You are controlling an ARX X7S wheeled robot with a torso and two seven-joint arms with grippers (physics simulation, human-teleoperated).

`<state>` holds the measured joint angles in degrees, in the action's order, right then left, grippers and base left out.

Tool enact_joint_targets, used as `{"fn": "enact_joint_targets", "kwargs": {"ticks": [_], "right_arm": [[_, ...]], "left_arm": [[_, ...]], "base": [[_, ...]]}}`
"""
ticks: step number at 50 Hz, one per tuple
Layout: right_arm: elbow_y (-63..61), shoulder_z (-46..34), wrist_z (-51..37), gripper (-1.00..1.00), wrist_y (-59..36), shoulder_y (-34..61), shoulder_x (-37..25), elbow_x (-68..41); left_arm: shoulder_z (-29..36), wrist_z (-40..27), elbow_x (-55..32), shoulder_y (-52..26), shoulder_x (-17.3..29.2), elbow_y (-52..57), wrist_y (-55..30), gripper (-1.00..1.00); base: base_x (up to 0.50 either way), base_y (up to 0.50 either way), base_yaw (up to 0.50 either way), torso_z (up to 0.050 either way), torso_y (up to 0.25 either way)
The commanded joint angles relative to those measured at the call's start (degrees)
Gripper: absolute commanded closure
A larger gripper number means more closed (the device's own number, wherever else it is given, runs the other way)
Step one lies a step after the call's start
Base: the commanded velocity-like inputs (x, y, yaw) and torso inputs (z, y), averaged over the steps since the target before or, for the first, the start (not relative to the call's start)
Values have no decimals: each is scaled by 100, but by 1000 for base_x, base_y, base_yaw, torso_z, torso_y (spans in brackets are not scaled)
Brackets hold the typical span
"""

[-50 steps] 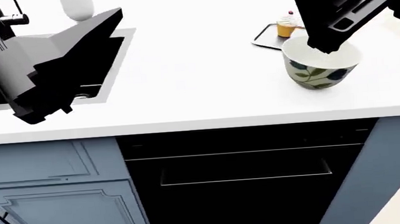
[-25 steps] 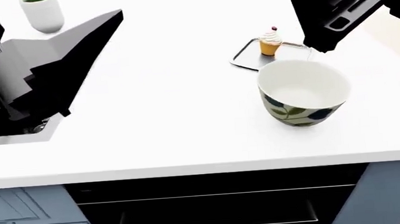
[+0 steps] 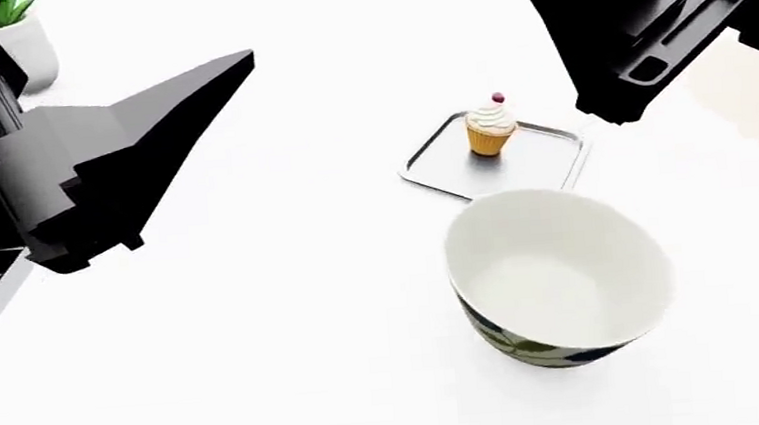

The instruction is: Move the fresh-baked cupcake off the tray onto the counter, and place the bowl used for mixing into the sink.

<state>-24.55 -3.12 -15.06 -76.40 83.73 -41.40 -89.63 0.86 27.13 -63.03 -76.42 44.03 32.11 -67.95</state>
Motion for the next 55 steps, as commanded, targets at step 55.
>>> {"fn": "enact_joint_targets", "kwargs": {"ticks": [55], "right_arm": [[133, -470, 436, -100, 141, 265, -165, -34]], "left_arm": [[192, -703, -1280, -592, -20, -281, -801, -100]], "base": [[126, -194, 0, 0, 1]]}}
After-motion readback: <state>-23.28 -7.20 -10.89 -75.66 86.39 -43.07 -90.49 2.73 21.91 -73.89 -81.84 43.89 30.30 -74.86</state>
